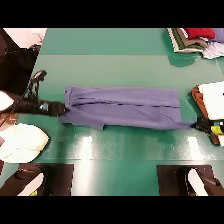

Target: Fold the shirts.

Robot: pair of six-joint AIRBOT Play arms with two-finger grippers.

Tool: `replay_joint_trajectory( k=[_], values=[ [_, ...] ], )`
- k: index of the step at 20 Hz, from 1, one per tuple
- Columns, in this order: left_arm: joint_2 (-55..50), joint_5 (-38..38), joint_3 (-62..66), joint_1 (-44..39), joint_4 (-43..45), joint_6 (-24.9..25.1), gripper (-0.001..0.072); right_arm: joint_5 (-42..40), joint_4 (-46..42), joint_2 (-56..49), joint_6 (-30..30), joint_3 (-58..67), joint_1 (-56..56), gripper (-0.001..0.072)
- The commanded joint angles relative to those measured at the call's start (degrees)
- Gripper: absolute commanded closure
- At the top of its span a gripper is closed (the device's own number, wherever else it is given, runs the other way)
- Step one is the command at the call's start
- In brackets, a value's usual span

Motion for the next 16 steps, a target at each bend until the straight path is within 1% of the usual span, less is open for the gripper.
replay_joint_trajectory(
  k=[1, 5, 9, 10, 12, 15, 16],
  values=[
    [-11.6, 8.6, 7.6, 0.0, 1.1, 0.5, 0.0686, -6.1, 0.3, -12.3, 0.2, 9.0, 5.0, 0.0698],
    [-21.2, 13.0, 13.1, 0.3, 1.3, 0.6, 0.0686, -9.0, 0.4, -26.2, 1.1, 18.7, 9.4, 0.0698],
    [-25.4, 19.3, 14.0, 2.4, 1.2, 0.7, 0.0686, -9.5, 0.5, -36.3, 1.6, 27.5, 10.6, 0.0698],
    [-25.8, 20.9, 14.0, 2.6, 1.3, 1.7, 0.0686, -9.4, 0.5, -38.5, 1.6, 29.7, 10.6, 0.0698],
    [-26.3, 24.2, 14.0, 2.6, 0.9, 3.4, 0.0685, -9.4, 3.3, -42.5, 1.6, 33.6, 10.6, 0.0697],
    [-26.6, 27.6, 14.0, 2.6, 0.7, 3.3, 0.0685, -10.7, 8.7, -47.3, 1.6, 38.4, 10.7, 0.0695],
    [-26.6, 27.9, 14.0, 2.6, 0.6, 3.3, 0.0681, -11.7, 10.5, -48.6, 1.5, 39.8, 10.7, 0.0680]
  ],
)
